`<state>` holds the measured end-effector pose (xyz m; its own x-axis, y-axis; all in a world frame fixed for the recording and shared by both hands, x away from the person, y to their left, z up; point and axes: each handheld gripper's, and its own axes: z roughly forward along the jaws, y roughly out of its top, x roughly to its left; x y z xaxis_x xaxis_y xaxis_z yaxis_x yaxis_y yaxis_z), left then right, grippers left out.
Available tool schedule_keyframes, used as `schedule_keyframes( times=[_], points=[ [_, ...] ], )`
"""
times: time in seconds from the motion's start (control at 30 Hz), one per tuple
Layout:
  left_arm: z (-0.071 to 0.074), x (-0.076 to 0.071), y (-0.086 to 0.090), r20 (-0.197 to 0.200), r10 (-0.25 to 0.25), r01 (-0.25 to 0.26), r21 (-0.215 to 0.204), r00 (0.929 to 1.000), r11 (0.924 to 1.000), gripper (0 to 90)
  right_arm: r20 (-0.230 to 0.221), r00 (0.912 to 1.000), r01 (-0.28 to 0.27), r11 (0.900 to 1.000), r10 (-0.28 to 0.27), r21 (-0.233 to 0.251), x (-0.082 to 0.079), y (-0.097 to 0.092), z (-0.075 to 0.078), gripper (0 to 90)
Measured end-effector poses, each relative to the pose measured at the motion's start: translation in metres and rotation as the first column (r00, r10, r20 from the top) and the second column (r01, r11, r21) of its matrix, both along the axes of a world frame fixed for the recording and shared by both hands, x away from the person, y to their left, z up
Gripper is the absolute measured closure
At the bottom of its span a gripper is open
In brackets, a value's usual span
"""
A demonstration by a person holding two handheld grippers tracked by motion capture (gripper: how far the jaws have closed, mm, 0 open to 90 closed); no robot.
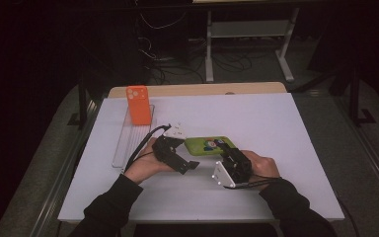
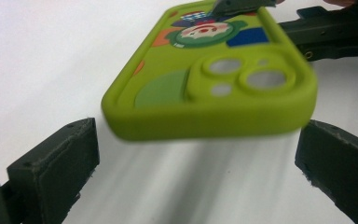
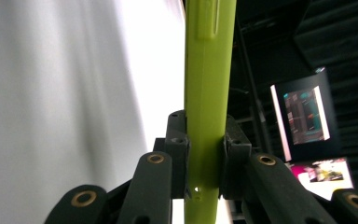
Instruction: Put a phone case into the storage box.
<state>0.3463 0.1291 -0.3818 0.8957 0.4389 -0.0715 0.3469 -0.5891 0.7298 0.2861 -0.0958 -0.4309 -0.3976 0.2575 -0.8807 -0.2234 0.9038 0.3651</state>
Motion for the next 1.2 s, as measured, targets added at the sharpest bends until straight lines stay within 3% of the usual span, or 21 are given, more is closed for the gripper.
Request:
schedule_keyframes(
  times=[0.2, 0.3, 0.33, 0.5, 0.6, 0.67, 0.7, 0.73, 0.77, 0.8, 0.83, 0.9, 1.0, 1.03, 1.07, 1.13, 1.17, 1.2],
  points=[
    [0.000, 0.002, 0.002, 0.000, 0.015, -0.015, -0.010, 0.9999, 0.9998, 0.0, -0.121, 0.9920, 0.047, 0.9933, -0.035, 0.105, 0.009, -0.010, 0.004, 75.8],
    [0.000, 0.003, 0.002, 0.017, 0.014, -0.014, -0.016, 0.9998, 0.9998, 0.0, -0.217, 0.9749, 0.094, 0.9748, -0.049, 0.202, 0.011, -0.011, 0.006, 75.8],
    [0.001, 0.004, 0.004, 0.025, 0.000, 0.000, 0.011, 0.9997, 0.9999, 0.0, -0.243, 0.9687, 0.107, 0.9689, -0.051, 0.223, 0.012, -0.013, 0.006, 75.8],
    [0.002, 0.004, 0.004, 0.026, 0.023, -0.023, -0.014, 0.9994, 0.9996, 0.0, -0.312, 0.9489, 0.138, 0.9490, -0.045, 0.283, 0.016, -0.017, 0.010, 75.8],
    [0.003, 0.006, 0.005, 0.036, 0.033, -0.032, -0.014, 0.9988, 0.9994, 0.0, -0.369, 0.9291, 0.161, 0.9301, -0.030, 0.330, 0.018, -0.020, 0.013, 75.8],
    [0.003, 0.006, 0.005, 0.029, 0.043, -0.043, -0.022, 0.9986, 0.9988, 0.0, -0.410, 0.9120, 0.189, 0.9090, -0.022, 0.371, 0.019, -0.021, 0.015, 75.8],
    [0.003, 0.006, 0.004, 0.024, 0.062, -0.061, -0.044, 0.9978, 0.9972, 0.0, -0.437, 0.8993, 0.208, 0.8933, -0.015, 0.398, 0.020, -0.022, 0.016, 75.8],
    [0.003, 0.006, 0.004, 0.023, 0.069, -0.068, -0.049, 0.9973, 0.9964, 0.0, -0.452, 0.8918, 0.212, 0.8876, -0.004, 0.409, 0.021, -0.024, 0.017, 75.8],
    [0.004, 0.007, 0.005, 0.030, 0.065, -0.063, -0.041, 0.9975, 0.9971, 0.0, -0.480, 0.8771, 0.229, 0.8737, 0.006, 0.429, 0.022, -0.025, 0.017, 75.8],
    [0.005, 0.007, 0.004, 0.030, 0.068, -0.067, -0.046, 0.9972, 0.9967, 0.0, -0.495, 0.8685, 0.233, 0.8677, 0.017, 0.439, 0.024, -0.027, 0.018, 75.8],
    [0.005, 0.007, 0.003, 0.029, 0.083, -0.081, -0.065, 0.9961, 0.9946, 0.0, -0.510, 0.8599, 0.245, 0.8581, 0.023, 0.451, 0.025, -0.027, 0.018, 75.8],
    [0.006, 0.007, 0.002, 0.023, 0.093, -0.091, -0.081, 0.9954, 0.9926, 0.0, -0.559, 0.8281, 0.280, 0.8288, 0.047, 0.485, 0.026, -0.029, 0.019, 75.8],
    [0.008, 0.008, 0.001, 0.021, 0.111, -0.108, -0.112, 0.9936, 0.9878, 0.0, -0.592, 0.8023, 0.305, 0.8038, 0.073, 0.511, 0.028, -0.030, 0.020, 75.8],
    [0.009, 0.008, 0.001, 0.022, 0.111, -0.108, -0.111, 0.9935, 0.9879, 0.0, -0.611, 0.7872, 0.320, 0.7926, 0.083, 0.519, 0.030, -0.031, 0.020, 75.8],
    [0.009, 0.008, 0.001, 0.022, 0.114, -0.111, -0.116, 0.9933, 0.9871, 0.0, -0.616, 0.7825, 0.320, 0.7882, 0.094, 0.526, 0.031, -0.032, 0.020, 75.8],
    [0.010, 0.008, 0.000, 0.017, 0.119, -0.116, -0.124, 0.9928, 0.9855, 0.0, -0.640, 0.7583, 0.340, 0.7644, 0.122, 0.548, 0.034, -0.034, 0.021, 75.8],
    [0.010, 0.008, -0.001, 0.016, 0.121, -0.118, -0.129, 0.9925, 0.9846, 0.0, -0.659, 0.7390, 0.361, 0.7439, 0.140, 0.563, 0.035, -0.036, 0.021, 75.7],
    [0.010, 0.008, -0.001, 0.018, 0.126, -0.122, -0.132, 0.9919, 0.9837, 0.0, -0.661, 0.7353, 0.363, 0.7371, 0.149, 0.570, 0.036, -0.037, 0.021, 75.8]
  ],
)
